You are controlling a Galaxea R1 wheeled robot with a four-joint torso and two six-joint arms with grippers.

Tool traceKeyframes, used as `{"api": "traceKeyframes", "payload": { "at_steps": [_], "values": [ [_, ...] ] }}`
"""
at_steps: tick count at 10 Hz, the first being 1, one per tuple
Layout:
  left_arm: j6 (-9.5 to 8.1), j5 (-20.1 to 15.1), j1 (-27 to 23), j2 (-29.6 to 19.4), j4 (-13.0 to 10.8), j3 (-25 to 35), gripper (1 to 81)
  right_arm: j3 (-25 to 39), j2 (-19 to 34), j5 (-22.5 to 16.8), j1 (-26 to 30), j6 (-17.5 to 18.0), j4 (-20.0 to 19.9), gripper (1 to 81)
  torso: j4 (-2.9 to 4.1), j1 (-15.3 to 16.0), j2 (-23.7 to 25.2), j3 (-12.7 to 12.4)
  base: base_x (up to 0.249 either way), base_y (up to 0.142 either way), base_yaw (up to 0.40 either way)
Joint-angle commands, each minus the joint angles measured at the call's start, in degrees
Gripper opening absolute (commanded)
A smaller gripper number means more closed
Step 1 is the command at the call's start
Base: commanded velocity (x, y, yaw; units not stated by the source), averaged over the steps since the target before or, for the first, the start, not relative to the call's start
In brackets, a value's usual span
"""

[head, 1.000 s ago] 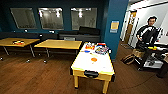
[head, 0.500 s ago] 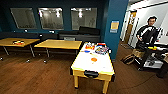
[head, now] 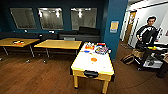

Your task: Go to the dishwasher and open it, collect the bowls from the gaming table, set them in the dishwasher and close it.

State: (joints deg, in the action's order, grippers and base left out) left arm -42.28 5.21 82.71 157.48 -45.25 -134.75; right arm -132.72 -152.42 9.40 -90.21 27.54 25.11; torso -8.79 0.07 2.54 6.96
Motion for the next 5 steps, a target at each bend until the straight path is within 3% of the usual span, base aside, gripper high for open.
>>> {"api": "traceKeyframes", "payload": {
  "at_steps": [1,5],
  "values": [
    [-0.26,-1.34,-2.60,-0.76,-0.01,0.72,1.0,0.01,1.39,-2.19,2.09,0.32,0.90,1.0,0.00,0.00,0.00,0.00,0.000,0.000,-0.269],
    [-0.26,-1.34,-2.60,-0.67,-0.10,0.72,1.0,-0.95,0.86,-2.37,2.00,0.32,0.99,1.0,0.02,0.00,0.00,0.00,0.000,0.000,-0.269]
  ]
}}
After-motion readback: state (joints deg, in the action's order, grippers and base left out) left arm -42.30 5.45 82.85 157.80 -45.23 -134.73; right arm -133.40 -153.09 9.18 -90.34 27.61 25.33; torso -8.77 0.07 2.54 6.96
